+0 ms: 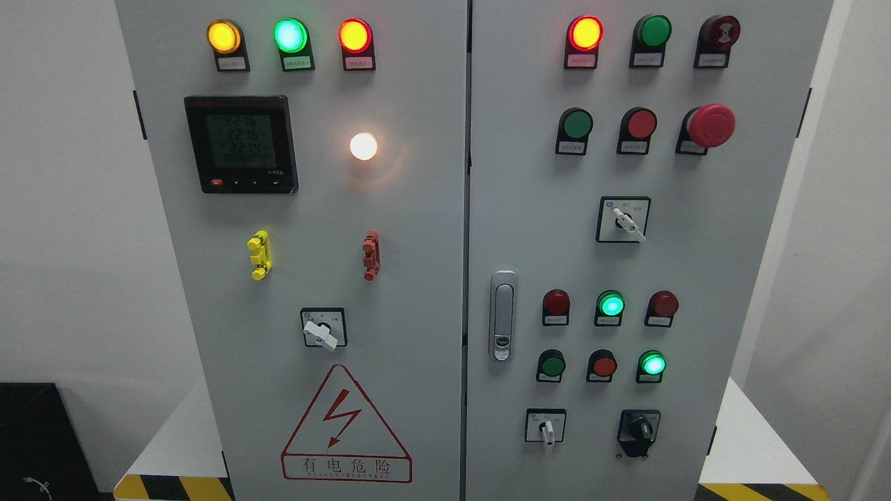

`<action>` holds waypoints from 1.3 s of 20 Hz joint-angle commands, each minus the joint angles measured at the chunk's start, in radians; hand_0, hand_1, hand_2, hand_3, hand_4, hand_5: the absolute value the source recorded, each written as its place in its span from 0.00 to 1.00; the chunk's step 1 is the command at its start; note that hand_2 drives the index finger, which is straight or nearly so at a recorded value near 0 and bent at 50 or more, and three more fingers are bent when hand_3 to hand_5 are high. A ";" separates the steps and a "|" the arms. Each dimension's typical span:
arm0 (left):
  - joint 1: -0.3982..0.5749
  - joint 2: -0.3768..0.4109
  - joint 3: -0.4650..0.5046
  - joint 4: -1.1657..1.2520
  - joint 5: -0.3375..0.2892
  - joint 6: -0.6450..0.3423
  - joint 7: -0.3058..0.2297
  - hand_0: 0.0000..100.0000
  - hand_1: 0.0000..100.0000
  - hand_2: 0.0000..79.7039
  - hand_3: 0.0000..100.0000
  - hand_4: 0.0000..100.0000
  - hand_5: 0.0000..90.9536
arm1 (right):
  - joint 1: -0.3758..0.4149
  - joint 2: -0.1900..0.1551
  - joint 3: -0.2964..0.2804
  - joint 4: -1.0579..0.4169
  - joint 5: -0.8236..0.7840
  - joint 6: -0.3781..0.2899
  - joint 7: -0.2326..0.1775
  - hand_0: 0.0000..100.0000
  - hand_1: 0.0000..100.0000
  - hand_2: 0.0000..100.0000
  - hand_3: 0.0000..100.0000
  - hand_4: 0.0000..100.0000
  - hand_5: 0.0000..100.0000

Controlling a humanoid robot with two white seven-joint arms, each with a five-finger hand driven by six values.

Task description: Flip black knob to close circuit

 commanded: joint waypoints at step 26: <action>0.000 0.000 -0.020 0.023 -0.020 0.000 0.000 0.00 0.00 0.00 0.00 0.00 0.00 | 0.034 -0.046 0.078 -0.341 0.170 -0.399 -0.351 0.00 0.17 0.43 0.63 0.50 0.35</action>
